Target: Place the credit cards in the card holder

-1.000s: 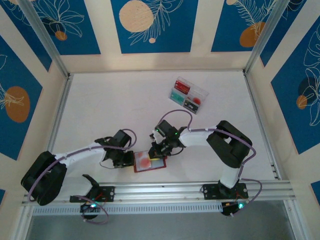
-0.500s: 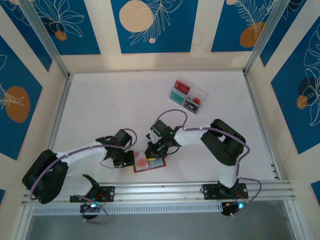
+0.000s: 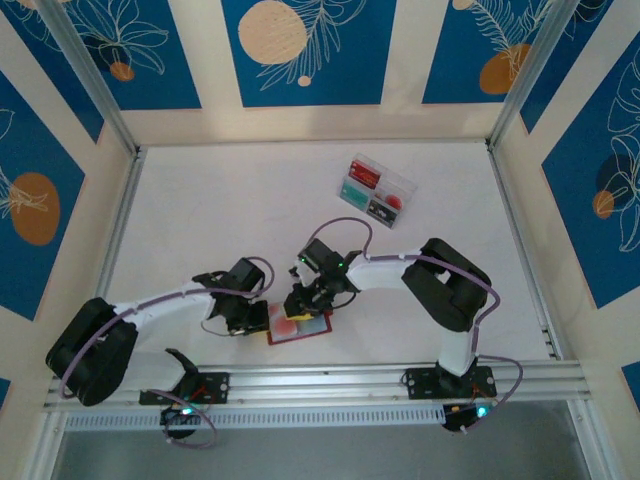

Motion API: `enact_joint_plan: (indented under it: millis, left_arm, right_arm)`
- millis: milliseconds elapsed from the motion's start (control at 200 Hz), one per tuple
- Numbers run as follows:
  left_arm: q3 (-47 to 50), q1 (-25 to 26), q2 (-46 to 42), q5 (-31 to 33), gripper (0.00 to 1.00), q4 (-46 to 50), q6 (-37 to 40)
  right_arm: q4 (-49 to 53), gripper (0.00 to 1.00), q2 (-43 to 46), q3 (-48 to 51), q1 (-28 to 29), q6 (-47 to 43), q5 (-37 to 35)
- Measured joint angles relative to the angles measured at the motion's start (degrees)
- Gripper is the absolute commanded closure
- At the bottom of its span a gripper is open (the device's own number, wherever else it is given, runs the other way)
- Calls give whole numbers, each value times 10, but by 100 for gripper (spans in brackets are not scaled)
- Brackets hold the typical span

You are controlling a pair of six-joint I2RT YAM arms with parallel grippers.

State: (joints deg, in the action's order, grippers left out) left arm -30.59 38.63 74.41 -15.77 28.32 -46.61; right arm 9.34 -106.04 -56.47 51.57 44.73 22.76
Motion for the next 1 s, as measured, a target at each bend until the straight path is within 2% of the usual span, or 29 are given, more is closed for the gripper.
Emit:
enact_joint_plan:
  millis: [350, 590, 730, 870, 1000]
  left_arm:
    - [21, -24, -39, -9, 90, -26, -4]
    - [21, -57, -70, -29, 90, -35, 2]
    - [16, -70, -85, -39, 90, -33, 9]
    - [5, -75, -84, -44, 89, -32, 18]
    - [4, -75, -79, -50, 89, -33, 20]
  right_arm:
    - [120, 54, 53, -43, 4, -29, -38]
    - [205, 68, 101, -83, -12, -57, -83]
    - [273, 68, 140, -120, -104, -82, -147]
    - [305, 64, 139, -210, -253, -103, -226]
    - [291, 63, 117, -263, -389, -102, -256]
